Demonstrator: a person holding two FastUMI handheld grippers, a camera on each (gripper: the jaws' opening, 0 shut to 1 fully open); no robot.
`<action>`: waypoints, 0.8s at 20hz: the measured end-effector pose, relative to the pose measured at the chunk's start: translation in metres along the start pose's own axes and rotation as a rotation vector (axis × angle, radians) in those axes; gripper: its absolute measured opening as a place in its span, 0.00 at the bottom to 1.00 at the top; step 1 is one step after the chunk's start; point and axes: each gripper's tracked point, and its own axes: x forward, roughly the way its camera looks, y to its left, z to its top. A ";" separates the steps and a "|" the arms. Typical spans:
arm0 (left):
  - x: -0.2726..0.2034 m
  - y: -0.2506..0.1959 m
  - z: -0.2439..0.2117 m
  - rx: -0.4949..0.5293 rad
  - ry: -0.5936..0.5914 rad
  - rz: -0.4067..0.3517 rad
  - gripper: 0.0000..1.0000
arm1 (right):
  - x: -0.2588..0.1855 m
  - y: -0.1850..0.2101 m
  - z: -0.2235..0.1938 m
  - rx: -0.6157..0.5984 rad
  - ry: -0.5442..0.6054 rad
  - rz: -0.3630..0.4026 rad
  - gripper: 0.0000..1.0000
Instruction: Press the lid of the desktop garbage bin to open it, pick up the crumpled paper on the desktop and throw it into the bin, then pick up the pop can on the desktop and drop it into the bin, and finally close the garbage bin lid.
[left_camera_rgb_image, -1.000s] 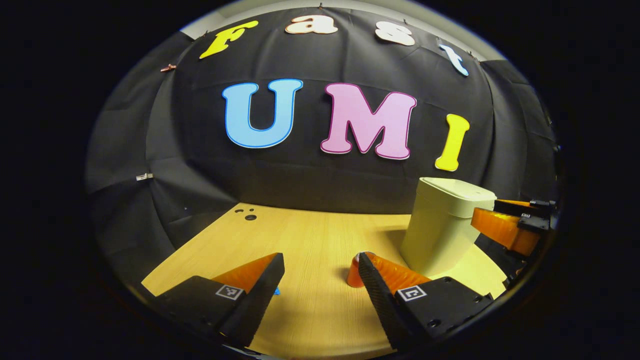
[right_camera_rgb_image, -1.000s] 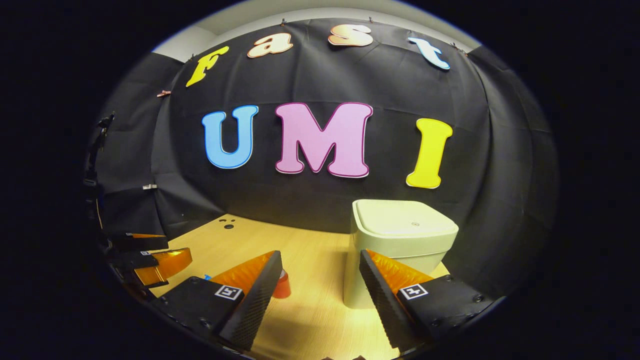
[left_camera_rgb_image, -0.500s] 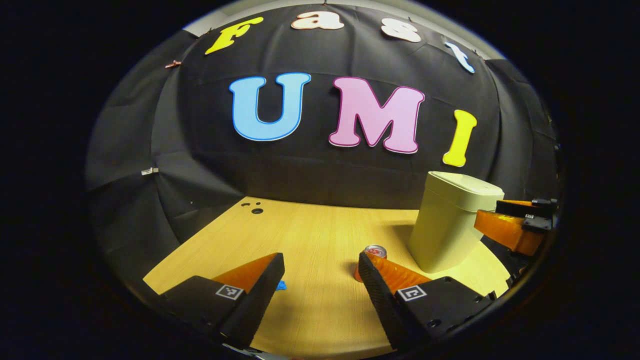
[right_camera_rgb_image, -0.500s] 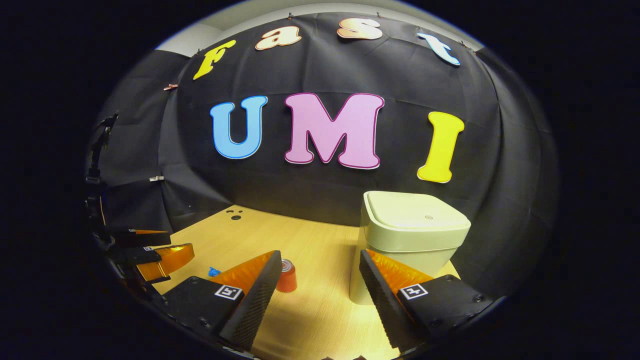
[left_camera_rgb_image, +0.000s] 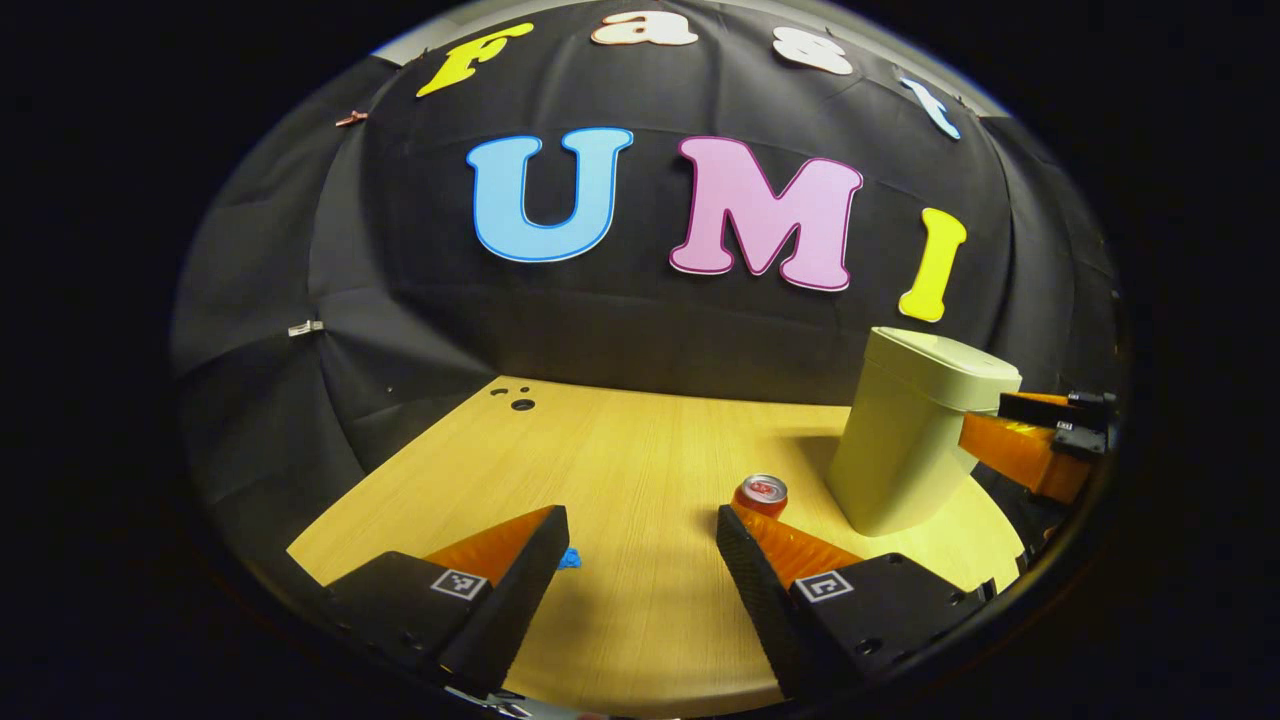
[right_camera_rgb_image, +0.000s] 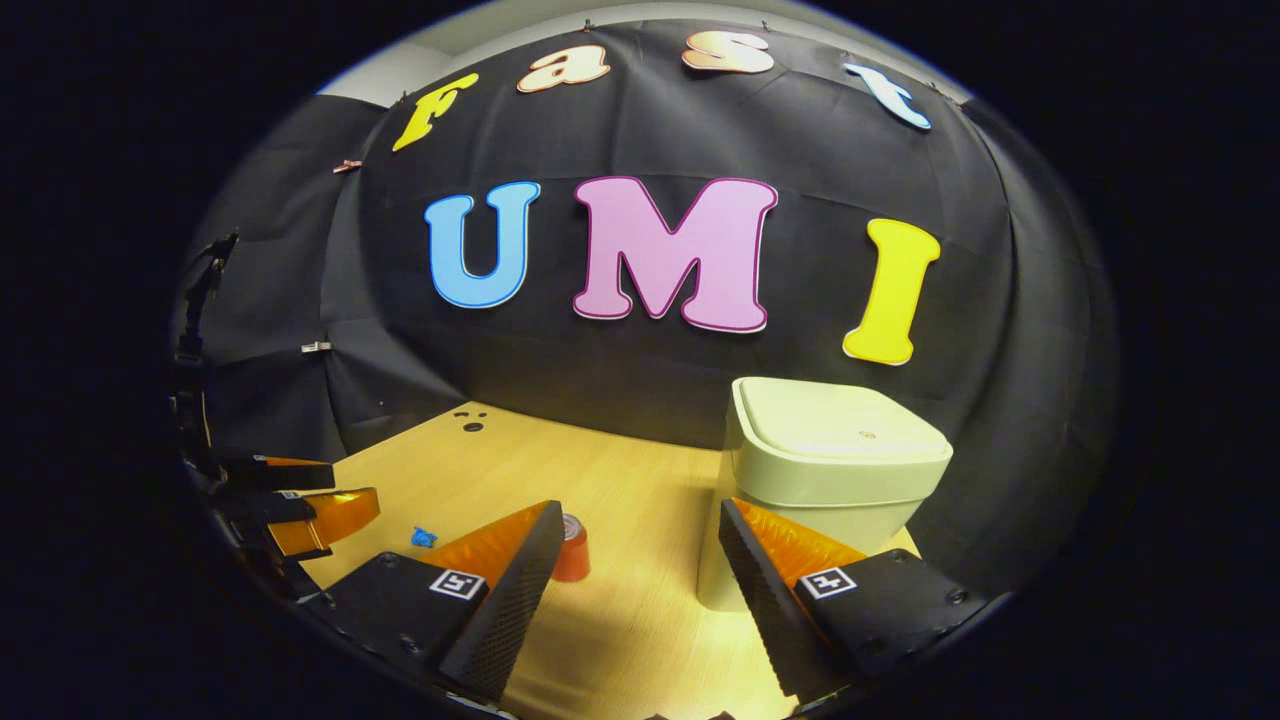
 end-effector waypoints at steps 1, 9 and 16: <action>0.001 0.000 -0.001 0.001 0.006 0.001 0.96 | 0.003 -0.005 0.005 0.006 -0.008 -0.009 0.98; 0.011 -0.004 -0.019 0.022 0.054 0.007 0.96 | 0.024 -0.062 0.052 0.064 -0.052 -0.104 0.97; 0.022 -0.016 -0.027 0.041 0.075 -0.007 0.96 | 0.034 -0.114 0.064 0.102 -0.042 -0.197 0.49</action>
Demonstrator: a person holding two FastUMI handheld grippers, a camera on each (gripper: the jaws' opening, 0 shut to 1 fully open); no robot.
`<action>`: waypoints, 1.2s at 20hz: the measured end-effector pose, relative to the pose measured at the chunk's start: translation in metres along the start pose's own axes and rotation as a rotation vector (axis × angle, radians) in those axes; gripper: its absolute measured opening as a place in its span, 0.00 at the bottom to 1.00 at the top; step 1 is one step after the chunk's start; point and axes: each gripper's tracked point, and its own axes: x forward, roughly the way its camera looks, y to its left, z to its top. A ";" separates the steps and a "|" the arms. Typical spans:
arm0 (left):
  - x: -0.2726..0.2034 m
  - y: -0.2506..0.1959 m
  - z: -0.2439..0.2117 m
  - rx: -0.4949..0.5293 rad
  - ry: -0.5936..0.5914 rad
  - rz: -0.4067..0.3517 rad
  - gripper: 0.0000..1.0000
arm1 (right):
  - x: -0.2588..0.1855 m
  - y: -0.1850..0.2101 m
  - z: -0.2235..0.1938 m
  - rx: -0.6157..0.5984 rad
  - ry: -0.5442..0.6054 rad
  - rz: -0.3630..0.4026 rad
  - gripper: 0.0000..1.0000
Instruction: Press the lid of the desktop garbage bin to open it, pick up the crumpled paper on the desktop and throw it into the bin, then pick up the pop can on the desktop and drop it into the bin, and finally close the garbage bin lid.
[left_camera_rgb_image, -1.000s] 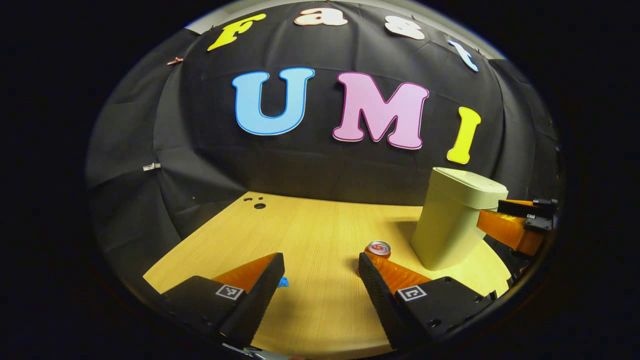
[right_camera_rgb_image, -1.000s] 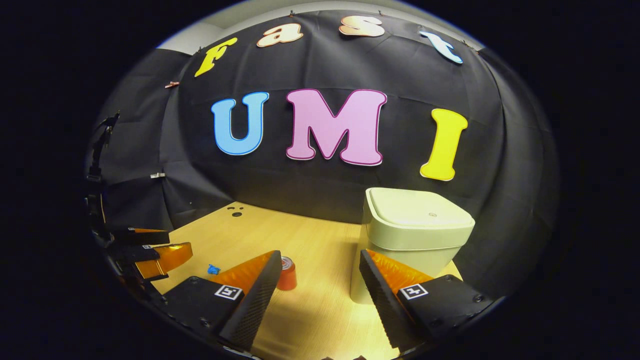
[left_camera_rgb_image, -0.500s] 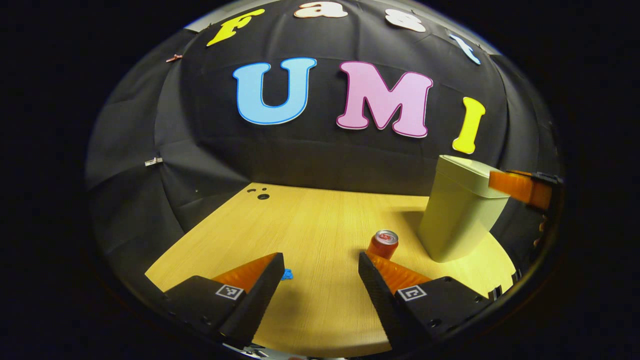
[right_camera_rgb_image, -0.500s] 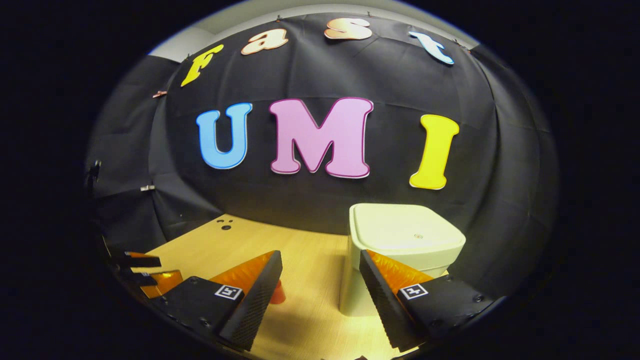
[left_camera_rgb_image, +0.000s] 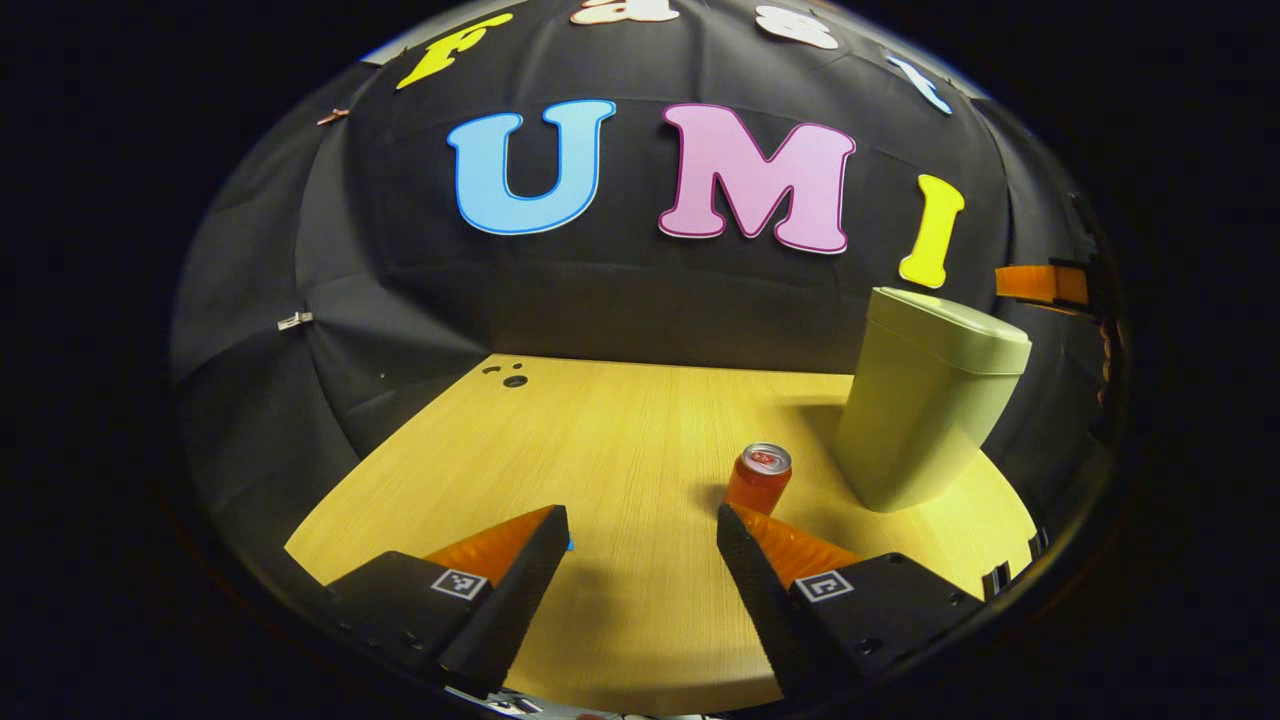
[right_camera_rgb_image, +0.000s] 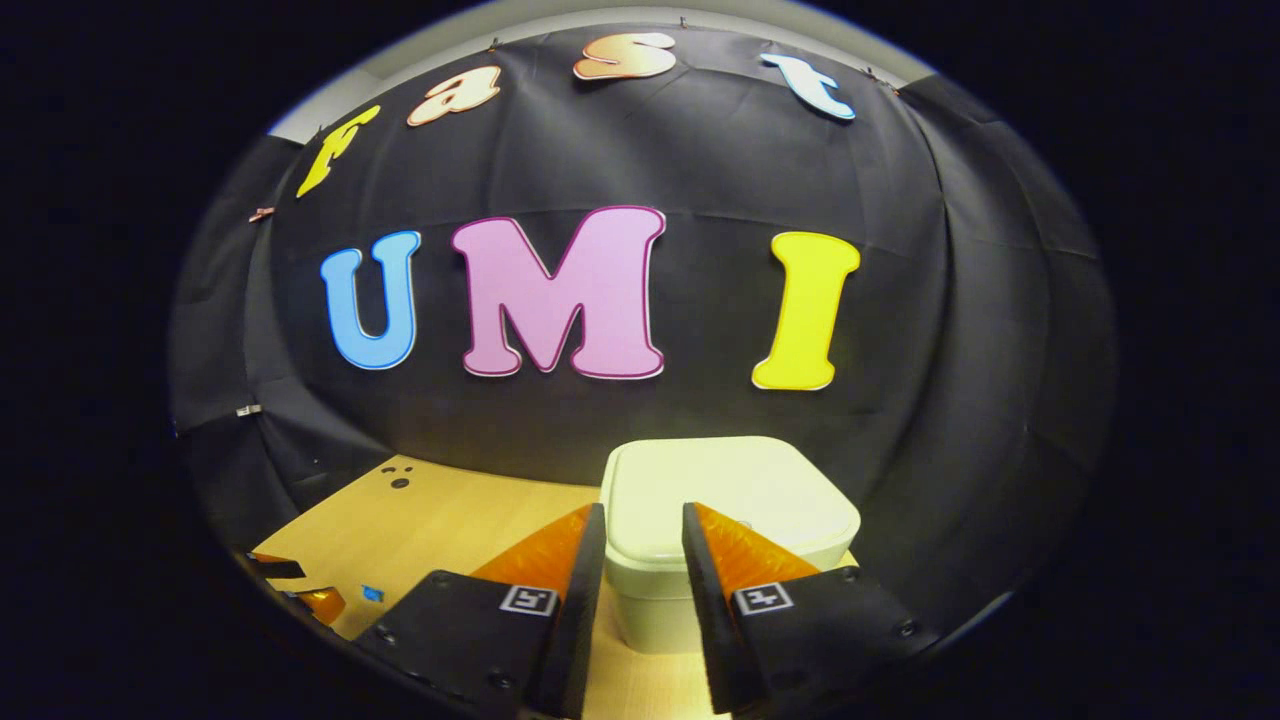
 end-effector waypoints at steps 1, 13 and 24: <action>0.001 -0.002 0.000 0.003 0.002 -0.003 0.96 | 0.002 -0.005 0.001 -0.003 -0.001 -0.011 0.48; 0.018 -0.020 0.000 0.040 0.024 -0.031 0.96 | 0.027 -0.018 0.011 -0.014 -0.001 0.065 0.05; 0.024 -0.019 -0.006 0.043 0.041 -0.017 0.96 | 0.059 -0.063 -0.013 -0.030 0.065 -0.032 0.05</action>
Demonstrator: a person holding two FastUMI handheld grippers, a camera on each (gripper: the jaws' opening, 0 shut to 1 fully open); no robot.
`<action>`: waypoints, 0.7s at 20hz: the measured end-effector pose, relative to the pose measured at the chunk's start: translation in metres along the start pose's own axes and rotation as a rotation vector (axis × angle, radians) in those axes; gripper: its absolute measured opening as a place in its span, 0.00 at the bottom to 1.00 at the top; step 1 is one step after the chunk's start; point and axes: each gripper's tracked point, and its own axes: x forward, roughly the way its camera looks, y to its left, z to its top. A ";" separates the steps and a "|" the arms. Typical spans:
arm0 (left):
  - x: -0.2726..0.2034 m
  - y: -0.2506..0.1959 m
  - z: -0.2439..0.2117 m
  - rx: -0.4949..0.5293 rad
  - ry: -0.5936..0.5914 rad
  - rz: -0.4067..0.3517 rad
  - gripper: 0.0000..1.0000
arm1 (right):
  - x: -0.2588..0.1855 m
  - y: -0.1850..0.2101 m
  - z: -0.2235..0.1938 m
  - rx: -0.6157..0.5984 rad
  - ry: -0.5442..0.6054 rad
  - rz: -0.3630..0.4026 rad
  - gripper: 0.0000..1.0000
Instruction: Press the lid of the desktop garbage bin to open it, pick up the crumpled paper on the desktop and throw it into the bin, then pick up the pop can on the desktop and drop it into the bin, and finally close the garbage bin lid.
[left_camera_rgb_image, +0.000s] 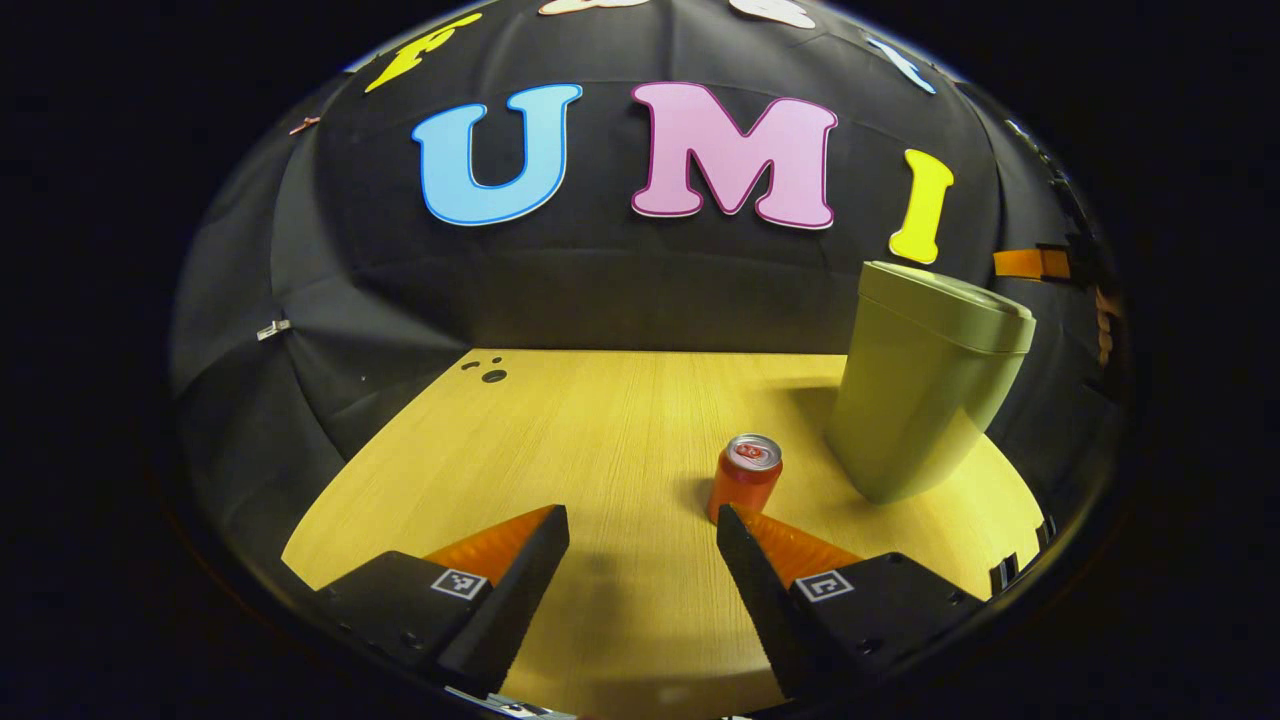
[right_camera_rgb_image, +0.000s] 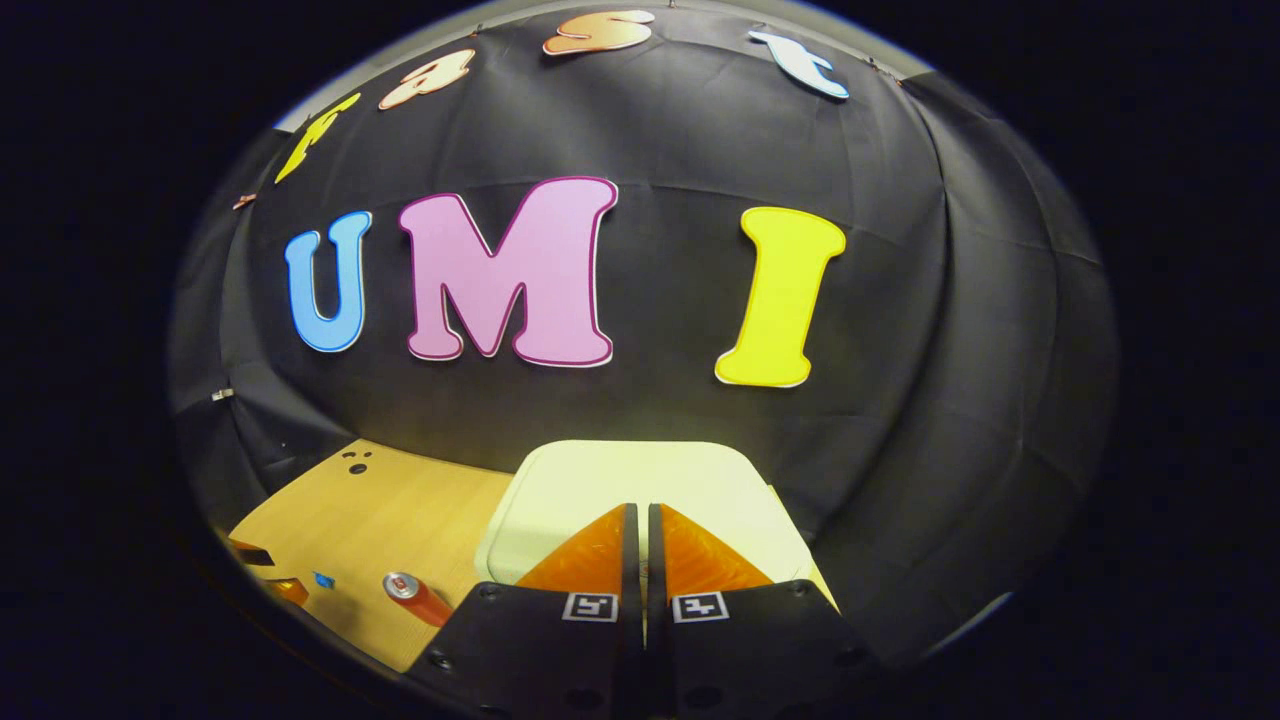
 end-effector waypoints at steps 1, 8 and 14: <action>0.001 -0.001 0.000 0.001 0.001 -0.001 0.96 | 0.002 -0.002 -0.003 0.006 0.008 -0.004 0.05; 0.010 -0.011 0.000 0.018 0.012 -0.014 0.96 | 0.008 -0.009 -0.022 0.047 0.042 -0.001 0.05; 0.012 -0.021 -0.004 0.041 0.019 -0.037 0.96 | 0.009 -0.006 -0.025 -0.009 0.046 -0.016 0.05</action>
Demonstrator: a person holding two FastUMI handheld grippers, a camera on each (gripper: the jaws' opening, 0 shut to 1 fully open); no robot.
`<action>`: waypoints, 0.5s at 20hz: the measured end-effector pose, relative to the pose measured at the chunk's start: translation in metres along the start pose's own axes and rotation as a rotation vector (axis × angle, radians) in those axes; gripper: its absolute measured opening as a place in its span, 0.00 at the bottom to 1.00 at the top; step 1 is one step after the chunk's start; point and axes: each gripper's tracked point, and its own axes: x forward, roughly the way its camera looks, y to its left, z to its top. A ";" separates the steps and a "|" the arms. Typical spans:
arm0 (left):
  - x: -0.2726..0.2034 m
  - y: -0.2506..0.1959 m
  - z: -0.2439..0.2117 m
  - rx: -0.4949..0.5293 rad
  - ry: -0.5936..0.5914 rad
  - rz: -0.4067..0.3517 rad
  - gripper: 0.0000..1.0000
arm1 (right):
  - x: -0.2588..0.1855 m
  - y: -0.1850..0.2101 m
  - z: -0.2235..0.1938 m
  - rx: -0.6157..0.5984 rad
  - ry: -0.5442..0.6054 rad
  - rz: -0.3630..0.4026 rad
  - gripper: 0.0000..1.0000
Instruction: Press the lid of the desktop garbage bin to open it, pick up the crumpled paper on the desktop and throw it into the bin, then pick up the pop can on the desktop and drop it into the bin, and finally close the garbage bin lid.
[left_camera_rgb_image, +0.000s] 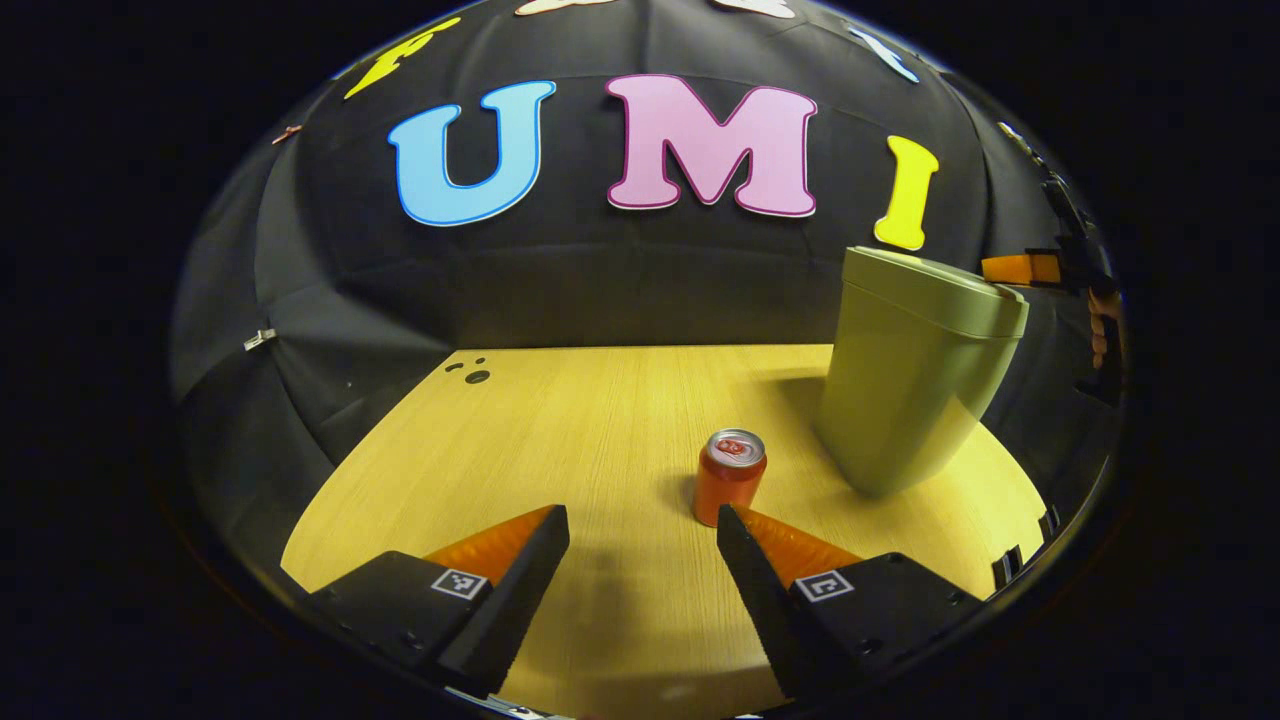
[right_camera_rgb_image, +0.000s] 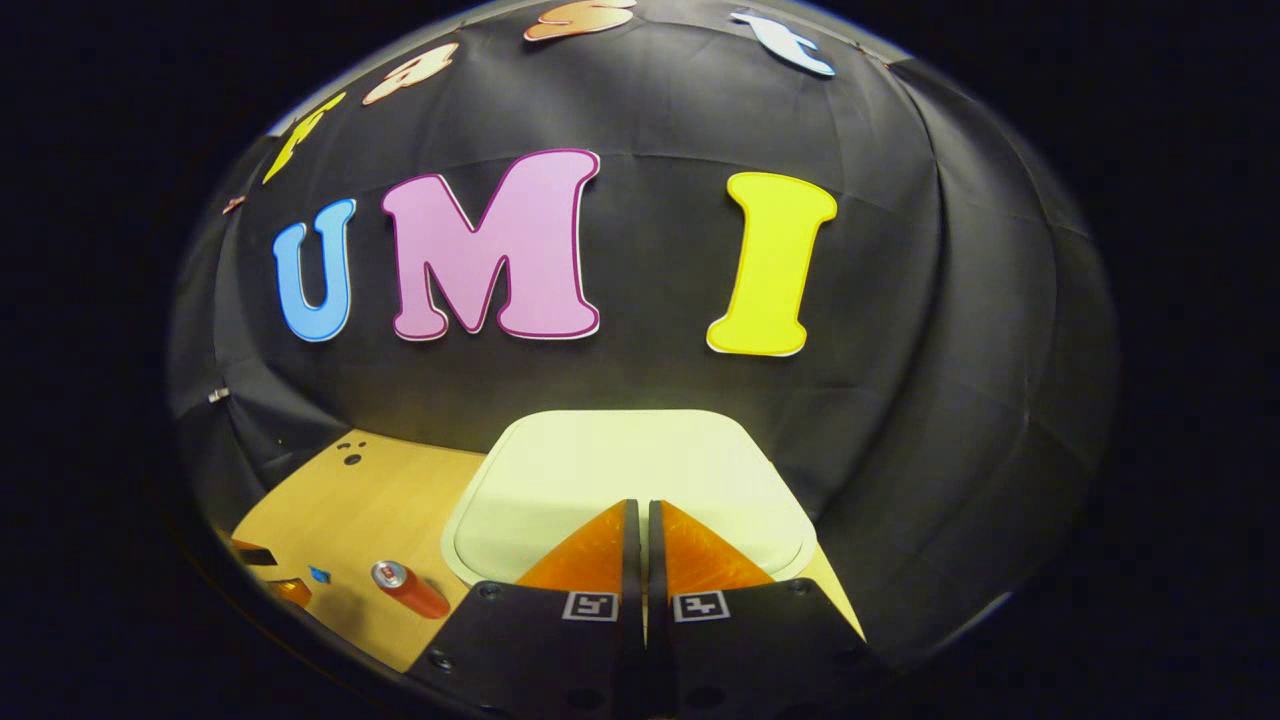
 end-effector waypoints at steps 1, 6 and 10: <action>0.001 -0.002 0.000 0.003 0.000 -0.005 0.96 | 0.000 0.000 0.000 -0.030 -0.004 -0.008 0.05; -0.001 -0.006 -0.004 0.006 0.003 -0.016 0.96 | -0.001 0.000 -0.001 -0.003 -0.019 0.005 0.05; -0.004 0.005 -0.002 -0.012 -0.007 0.003 0.96 | -0.004 -0.003 0.010 0.042 -0.048 -0.003 0.05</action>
